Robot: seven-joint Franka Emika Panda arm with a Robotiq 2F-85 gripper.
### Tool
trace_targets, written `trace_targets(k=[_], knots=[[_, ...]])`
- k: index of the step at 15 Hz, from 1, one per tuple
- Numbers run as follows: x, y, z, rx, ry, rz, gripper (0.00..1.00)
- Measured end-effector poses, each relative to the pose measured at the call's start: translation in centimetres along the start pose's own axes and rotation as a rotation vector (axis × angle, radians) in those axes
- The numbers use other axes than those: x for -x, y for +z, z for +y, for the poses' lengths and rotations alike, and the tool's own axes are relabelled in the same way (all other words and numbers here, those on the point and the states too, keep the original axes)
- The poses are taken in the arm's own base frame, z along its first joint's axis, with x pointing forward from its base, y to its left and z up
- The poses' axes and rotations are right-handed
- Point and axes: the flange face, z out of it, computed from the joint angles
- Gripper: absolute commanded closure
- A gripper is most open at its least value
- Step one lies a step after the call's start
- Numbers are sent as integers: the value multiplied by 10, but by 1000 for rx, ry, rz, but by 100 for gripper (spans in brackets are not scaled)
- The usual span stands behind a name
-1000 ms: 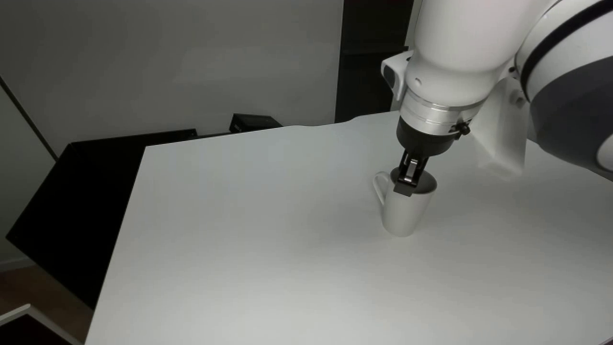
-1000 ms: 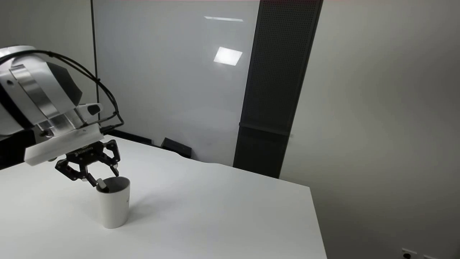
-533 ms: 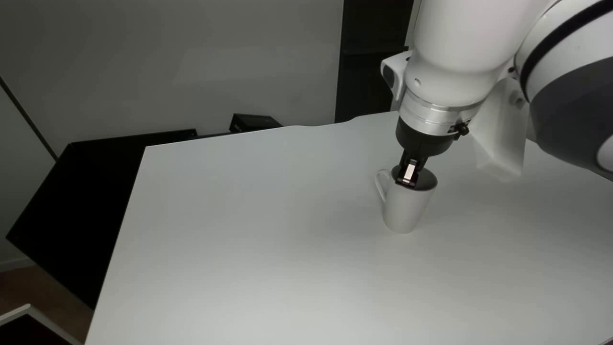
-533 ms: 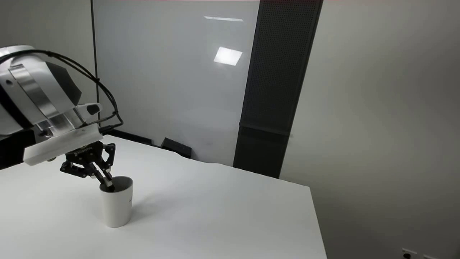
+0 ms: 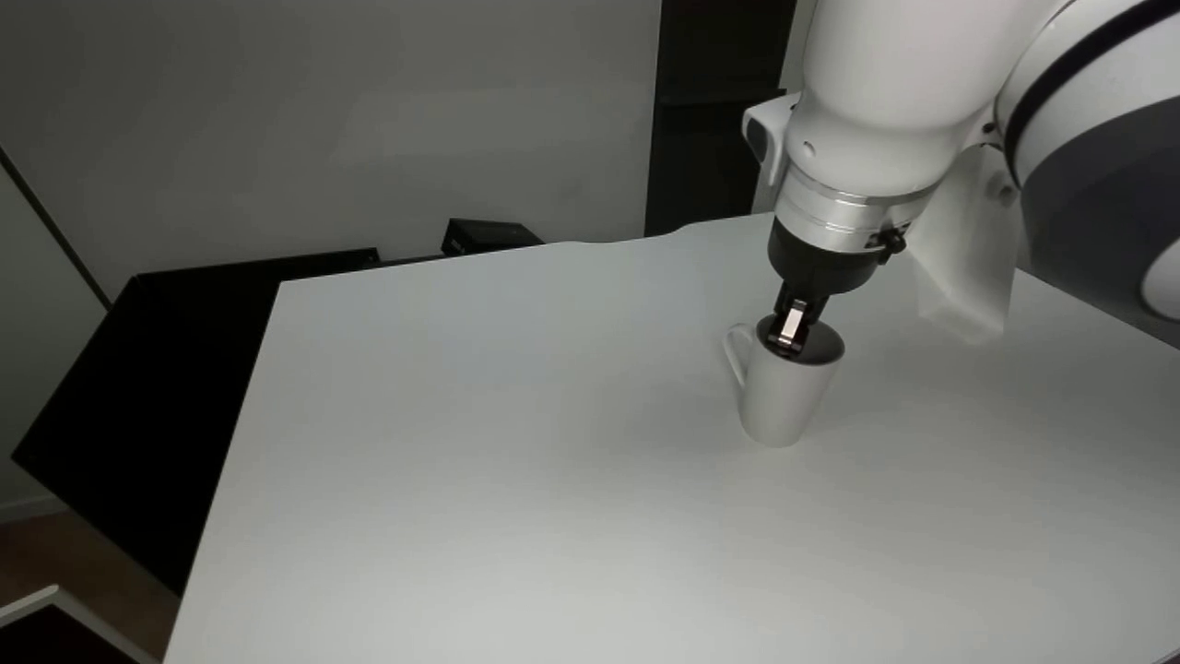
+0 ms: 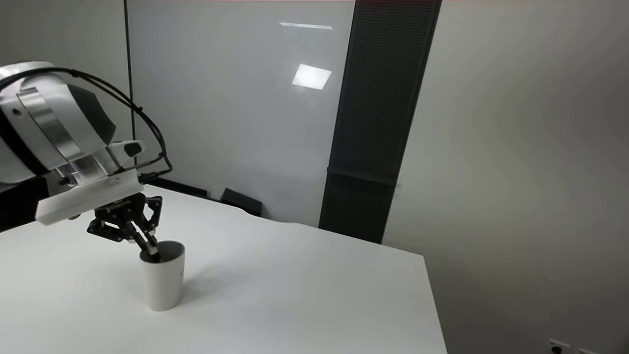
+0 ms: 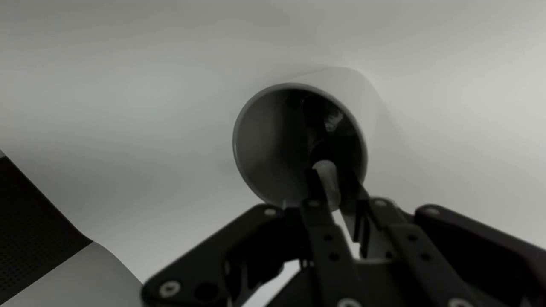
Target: Remove the marker from the mug cup and place it on the table
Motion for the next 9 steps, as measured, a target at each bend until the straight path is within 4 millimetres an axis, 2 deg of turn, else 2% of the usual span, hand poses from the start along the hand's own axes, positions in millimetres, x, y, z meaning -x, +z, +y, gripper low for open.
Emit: trace_targets(k=[4, 9], knots=[[-1, -9, 22, 14, 55, 13, 94], [-1, -37, 57, 59, 118, 48, 94]])
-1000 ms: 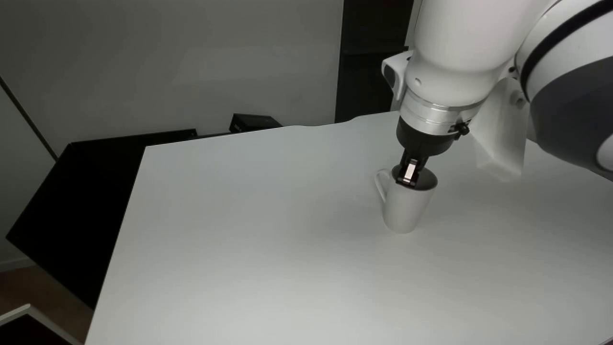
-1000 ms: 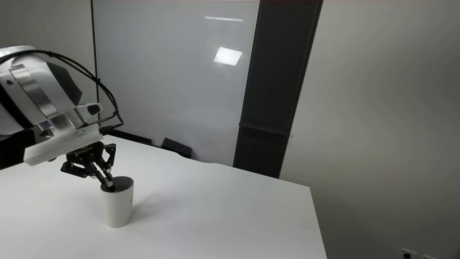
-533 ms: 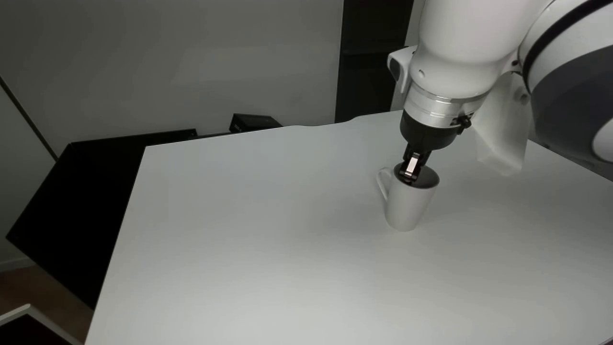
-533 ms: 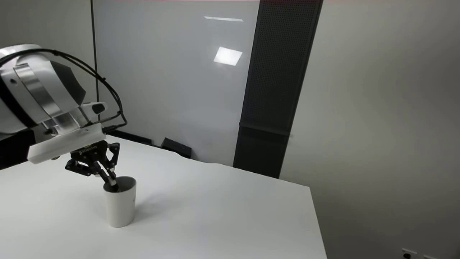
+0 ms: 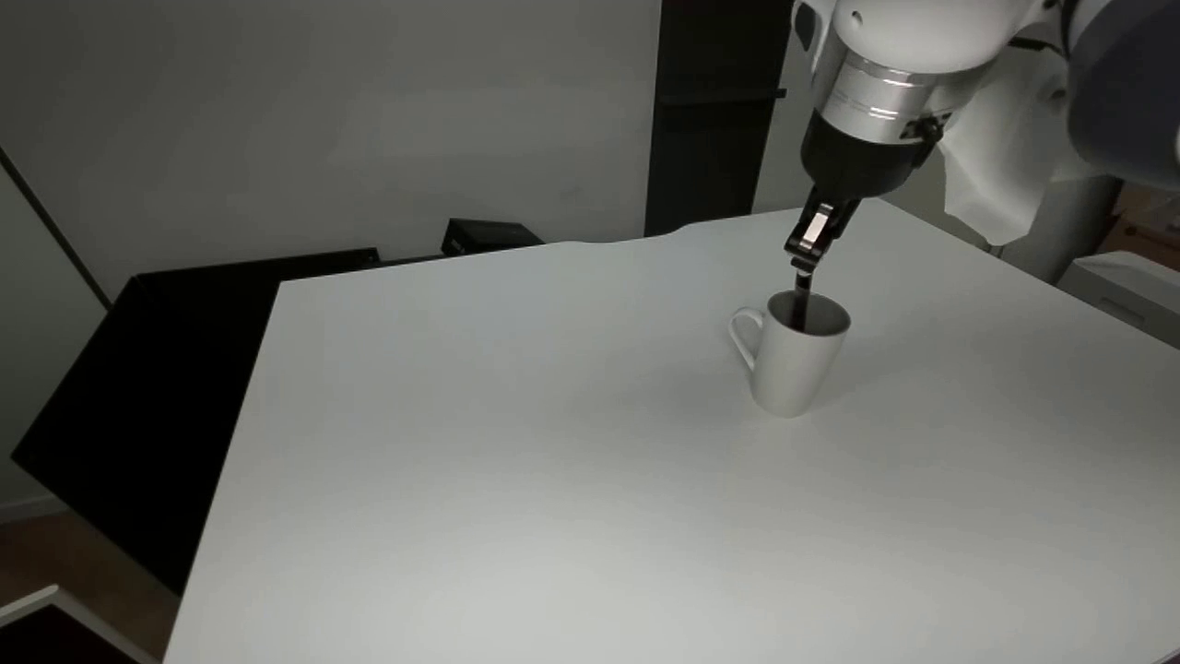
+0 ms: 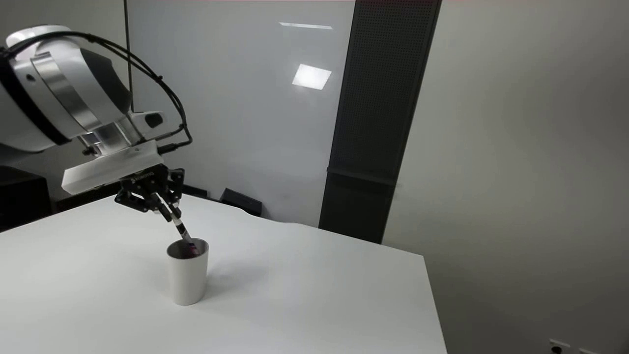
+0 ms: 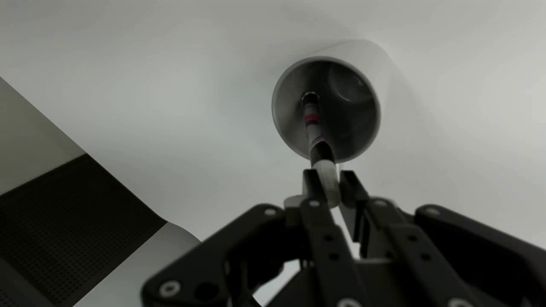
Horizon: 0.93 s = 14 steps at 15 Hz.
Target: Remove the marker from the mug cup and place it on the table
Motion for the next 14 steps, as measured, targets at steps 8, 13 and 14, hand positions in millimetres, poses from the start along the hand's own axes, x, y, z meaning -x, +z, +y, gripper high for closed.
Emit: trace_targets(k=[8, 13, 14], knots=[[-2, -50, 74, -81, 184, 15, 94], [8, -88, 137, -23, 258, 6, 94], [13, -94, 149, -4, 270, -3, 94]])
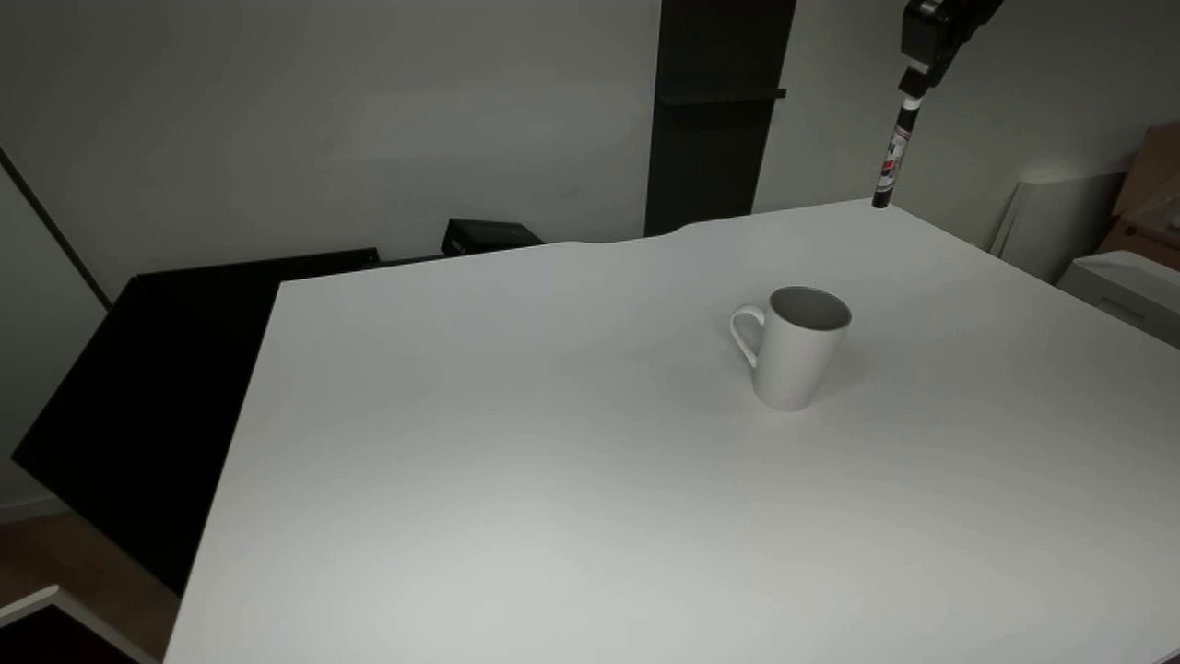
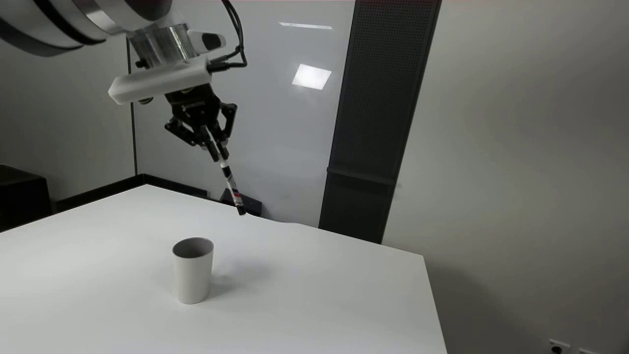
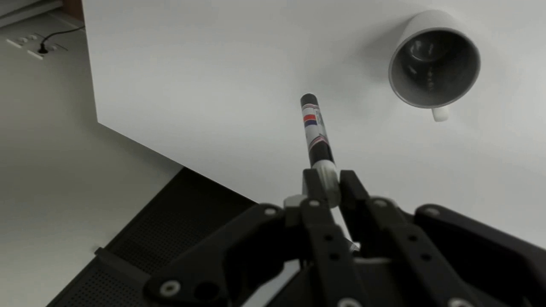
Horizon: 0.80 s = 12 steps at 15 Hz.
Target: Remove the marker from the mug cup and place it on the table
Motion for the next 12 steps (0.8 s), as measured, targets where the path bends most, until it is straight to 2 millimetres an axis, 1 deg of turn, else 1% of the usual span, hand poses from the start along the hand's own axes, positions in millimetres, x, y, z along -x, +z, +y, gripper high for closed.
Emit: trace_targets(k=[2, 3, 5, 8, 12], knots=[[10, -2, 26, 30, 32, -34, 94], [18, 2, 38, 37, 52, -67, 94], [37, 18, 59, 36, 80, -153, 94], [71, 57, 82, -12, 109, -307, 94], [118, 118, 96, -180, 137, -477, 94]])
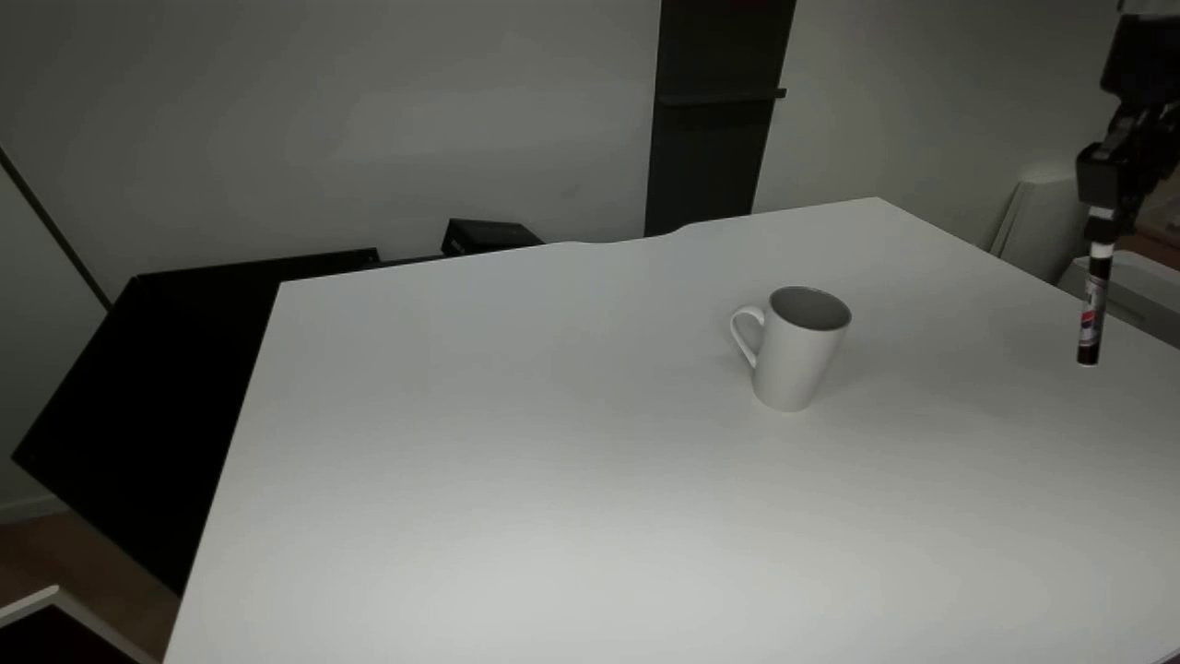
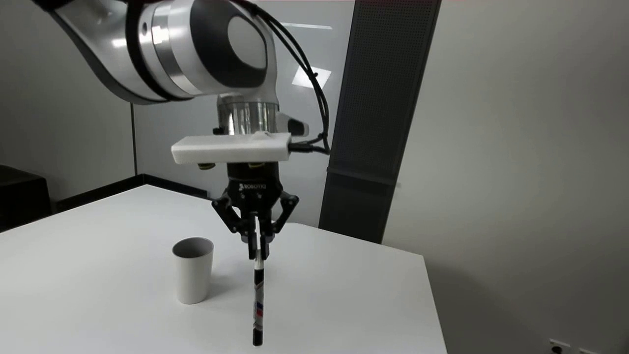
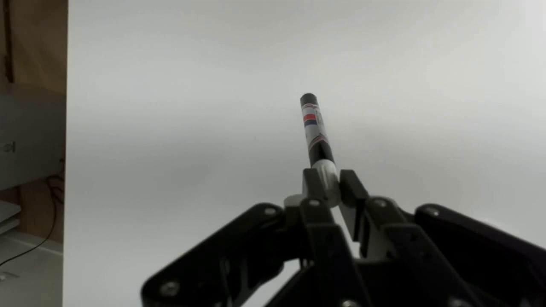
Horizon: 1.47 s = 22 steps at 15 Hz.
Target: Remove the marker from the mug cup and place it on the table
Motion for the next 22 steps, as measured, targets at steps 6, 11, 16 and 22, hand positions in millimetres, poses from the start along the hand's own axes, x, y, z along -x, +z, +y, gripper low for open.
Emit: trace_targets(k=[6, 11, 16, 22], knots=[[8, 93, 28, -255, 18, -193, 94], [2, 151, 45, -354, 49, -303, 94], [-18, 171, 50, -304, 48, -256, 94], [-44, 177, 35, -156, 23, 25, 87]])
